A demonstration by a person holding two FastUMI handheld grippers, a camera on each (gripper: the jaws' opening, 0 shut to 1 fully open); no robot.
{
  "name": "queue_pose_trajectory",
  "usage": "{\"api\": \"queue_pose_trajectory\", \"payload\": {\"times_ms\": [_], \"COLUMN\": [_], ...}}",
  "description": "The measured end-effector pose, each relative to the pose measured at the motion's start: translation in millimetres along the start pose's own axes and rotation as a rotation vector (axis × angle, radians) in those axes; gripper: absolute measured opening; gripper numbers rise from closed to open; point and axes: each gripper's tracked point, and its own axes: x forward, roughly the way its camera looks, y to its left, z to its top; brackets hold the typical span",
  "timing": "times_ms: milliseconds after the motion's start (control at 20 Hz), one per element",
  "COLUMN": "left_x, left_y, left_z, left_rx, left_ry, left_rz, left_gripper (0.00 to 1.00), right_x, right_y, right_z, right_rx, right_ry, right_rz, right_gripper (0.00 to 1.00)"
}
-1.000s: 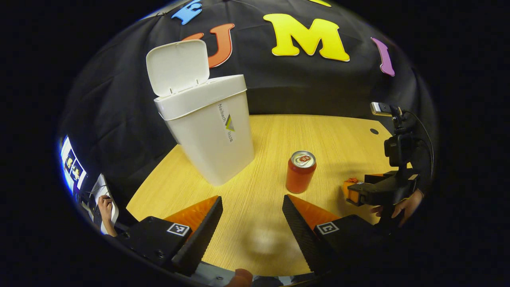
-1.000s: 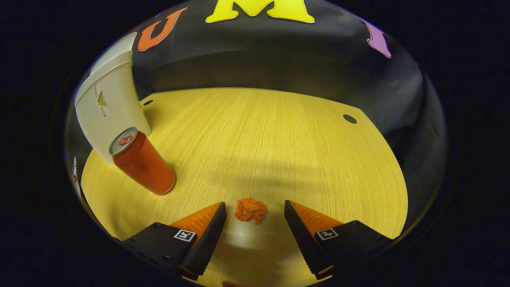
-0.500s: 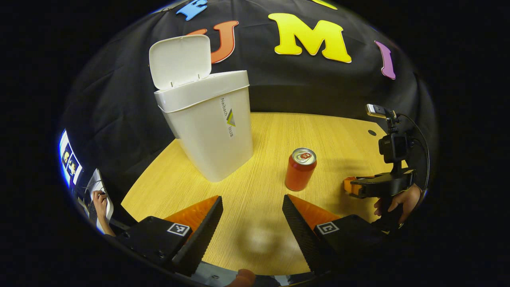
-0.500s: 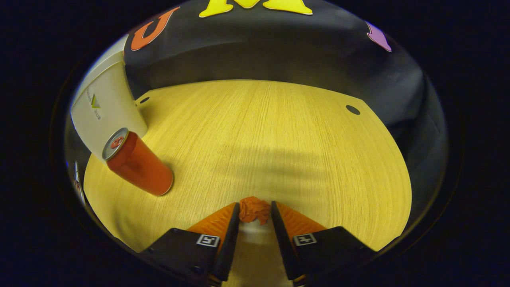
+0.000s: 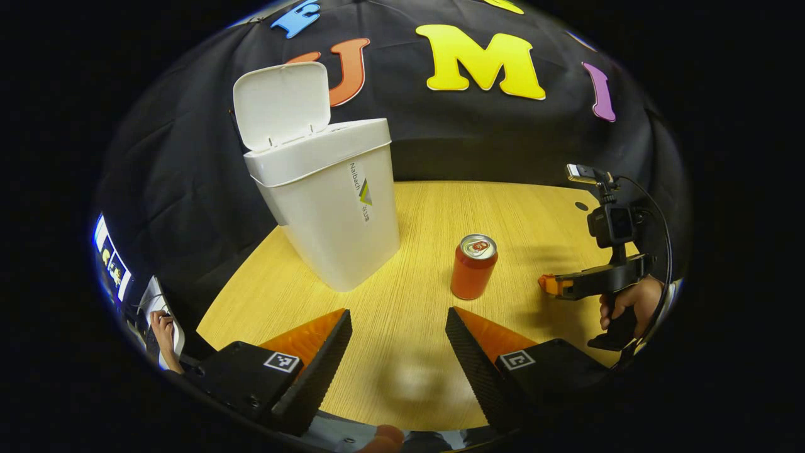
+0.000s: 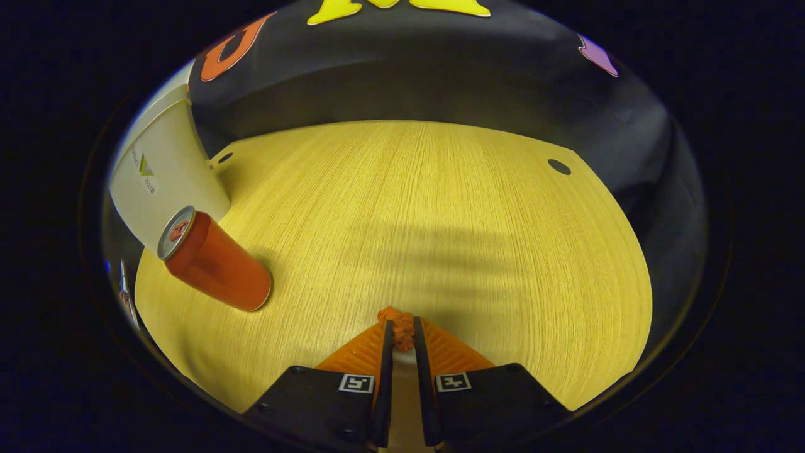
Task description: Press the lid of the desktop garbage bin to open it, pick up the crumpled paper on the desktop and throw it into the bin, then pick up the pop can on the desktop and drop it into the bin, and finally close the garbage bin lid.
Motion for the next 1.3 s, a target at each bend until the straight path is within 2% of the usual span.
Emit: {"api": "queue_pose_trajectory", "payload": {"times_ms": [150, 450, 600, 650, 750, 800, 850, 1050, 1300], "left_x": [-3, -6, -7, -8, -8, -9, -9, -11, -10], "left_y": [0, -8, -12, -12, -14, -15, -14, -3, 31], "left_z": [4, 19, 26, 28, 27, 27, 28, 38, 45], "left_rx": [0.0, 0.017, 0.023, 0.022, 0.007, -0.001, -0.005, -0.026, -0.005], "left_ry": [-0.019, -0.07, -0.1, -0.106, -0.1, -0.098, -0.102, -0.12, -0.156], "left_rz": [-0.015, -0.066, -0.099, -0.109, -0.134, -0.145, -0.148, -0.16, -0.123], "left_gripper": [0.99, 0.99, 0.99, 0.99, 0.99, 0.99, 0.99, 0.99, 0.99], "right_x": [-13, -66, -102, -115, -139, -150, -162, -199, -225], "right_y": [-3, -15, -18, -21, -20, -18, -14, 10, 71], "right_z": [4, 33, 62, 73, 94, 106, 116, 158, 205], "right_rx": [0.005, 0.014, 0.035, 0.038, 0.045, 0.045, 0.041, -0.015, -0.086], "right_ry": [-0.018, -0.089, -0.127, -0.145, -0.176, -0.192, -0.205, -0.256, -0.322], "right_rz": [-0.01, -0.025, -0.027, -0.036, -0.044, -0.042, -0.042, -0.024, 0.027], "right_gripper": [0.21, 0.21, 0.21, 0.18, 0.21, 0.18, 0.21, 0.21, 0.21]}}
